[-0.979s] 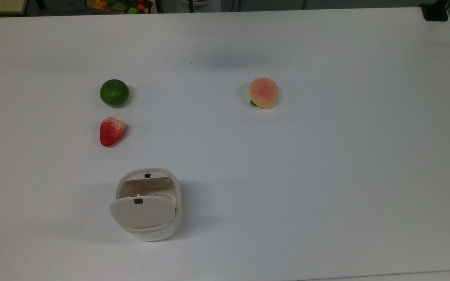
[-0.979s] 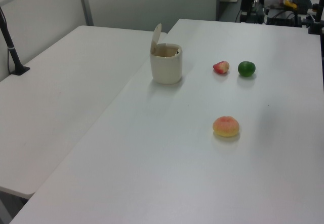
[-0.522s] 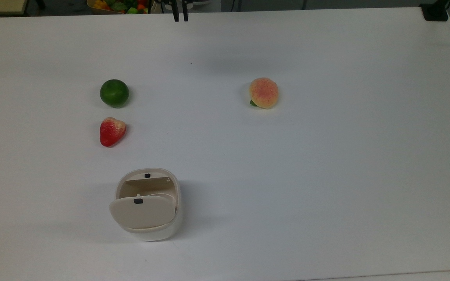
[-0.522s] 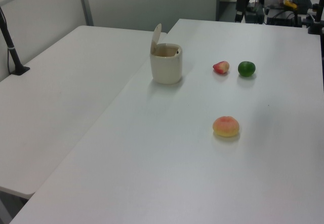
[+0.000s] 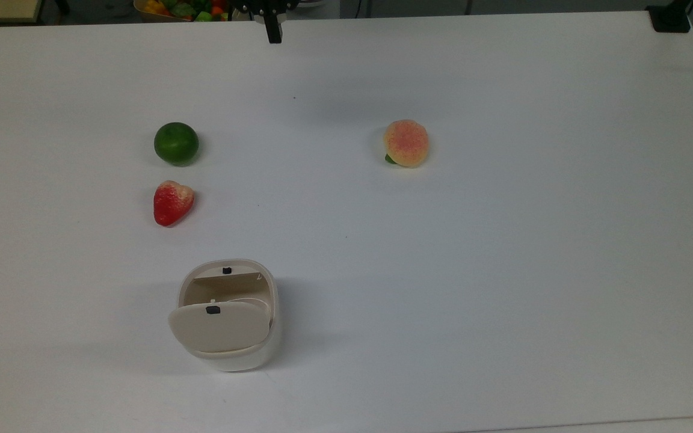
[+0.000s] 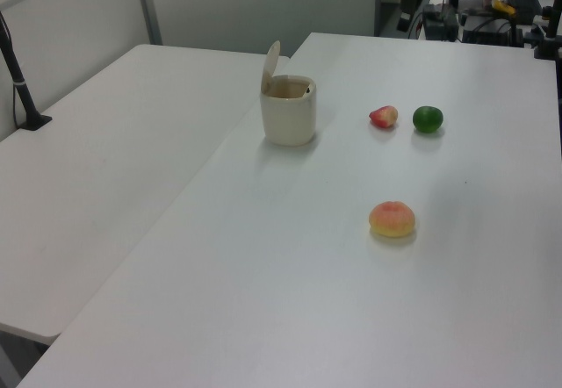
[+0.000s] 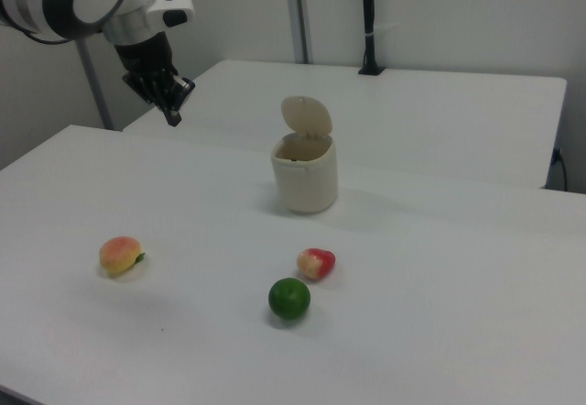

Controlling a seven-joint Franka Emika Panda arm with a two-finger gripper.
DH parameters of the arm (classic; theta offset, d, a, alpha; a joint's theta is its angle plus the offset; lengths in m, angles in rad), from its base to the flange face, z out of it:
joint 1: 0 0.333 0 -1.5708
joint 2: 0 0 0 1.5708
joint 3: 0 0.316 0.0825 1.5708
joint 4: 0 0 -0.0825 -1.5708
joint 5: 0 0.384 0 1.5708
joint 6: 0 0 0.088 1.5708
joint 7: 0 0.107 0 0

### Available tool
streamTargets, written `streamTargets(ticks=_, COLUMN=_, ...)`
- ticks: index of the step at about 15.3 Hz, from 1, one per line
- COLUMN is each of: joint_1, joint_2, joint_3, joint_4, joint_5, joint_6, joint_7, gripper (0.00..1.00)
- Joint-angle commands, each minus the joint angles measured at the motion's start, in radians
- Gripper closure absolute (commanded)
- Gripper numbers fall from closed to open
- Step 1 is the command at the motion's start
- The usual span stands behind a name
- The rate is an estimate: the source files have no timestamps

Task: Close garbage bin
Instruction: 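Move the gripper toward the open lid of the cream bin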

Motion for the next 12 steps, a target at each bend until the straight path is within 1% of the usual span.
streamTargets(ticks=1, joint_1=-0.002, joint_2=0.027, joint_3=-0.004, joint_4=-0.007, joint_5=0.017, joint_6=0.137, joint_7=0.004, gripper=1.0)
streamTargets(ticks=9, joint_1=-0.014, joint_2=0.138, joint_3=-0.004, joint_4=-0.007, joint_5=0.017, joint_6=0.553, joint_7=0.007, gripper=1.0)
streamTargets(ticks=11, joint_1=-0.015, joint_2=0.173, joint_3=-0.004, joint_4=-0.005, joint_5=0.017, joint_6=0.674, joint_7=0.01, gripper=1.0)
streamTargets(ticks=12, joint_1=-0.015, joint_2=0.198, joint_3=-0.004, joint_4=-0.005, joint_5=0.022, joint_6=0.763, joint_7=0.015, gripper=1.0)
